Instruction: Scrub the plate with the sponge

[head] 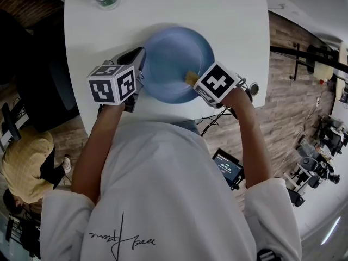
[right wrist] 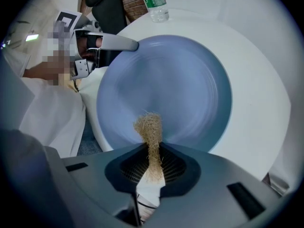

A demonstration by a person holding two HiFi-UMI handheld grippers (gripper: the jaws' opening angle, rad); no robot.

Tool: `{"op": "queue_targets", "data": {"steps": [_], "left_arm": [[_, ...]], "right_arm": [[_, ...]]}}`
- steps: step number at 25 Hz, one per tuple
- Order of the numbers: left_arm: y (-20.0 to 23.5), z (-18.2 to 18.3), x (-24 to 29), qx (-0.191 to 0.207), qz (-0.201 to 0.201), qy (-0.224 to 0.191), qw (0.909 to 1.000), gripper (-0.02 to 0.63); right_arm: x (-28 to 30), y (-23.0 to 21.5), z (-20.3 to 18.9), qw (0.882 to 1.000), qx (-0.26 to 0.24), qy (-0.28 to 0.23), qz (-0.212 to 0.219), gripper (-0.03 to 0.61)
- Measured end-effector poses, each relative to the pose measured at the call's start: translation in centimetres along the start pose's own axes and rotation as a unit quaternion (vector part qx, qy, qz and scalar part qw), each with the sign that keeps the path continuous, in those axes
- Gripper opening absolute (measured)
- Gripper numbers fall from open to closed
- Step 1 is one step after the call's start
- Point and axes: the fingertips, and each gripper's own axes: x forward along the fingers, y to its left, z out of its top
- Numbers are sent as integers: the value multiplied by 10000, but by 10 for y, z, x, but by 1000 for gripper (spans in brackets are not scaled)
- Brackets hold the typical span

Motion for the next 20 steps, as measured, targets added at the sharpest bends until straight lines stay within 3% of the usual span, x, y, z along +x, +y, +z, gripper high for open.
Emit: {"op": "queue_targets", "data": {"steps": [14,20], "left_arm": [[-2,0,0,14,1,9,10000,17],[-2,1,1,15,-7,16,10000,17]], "right_arm": [[-10,-26,7,9968,-109,-345,-711,40],[-11,-35,11,9961,22,-453,-761,40]]}}
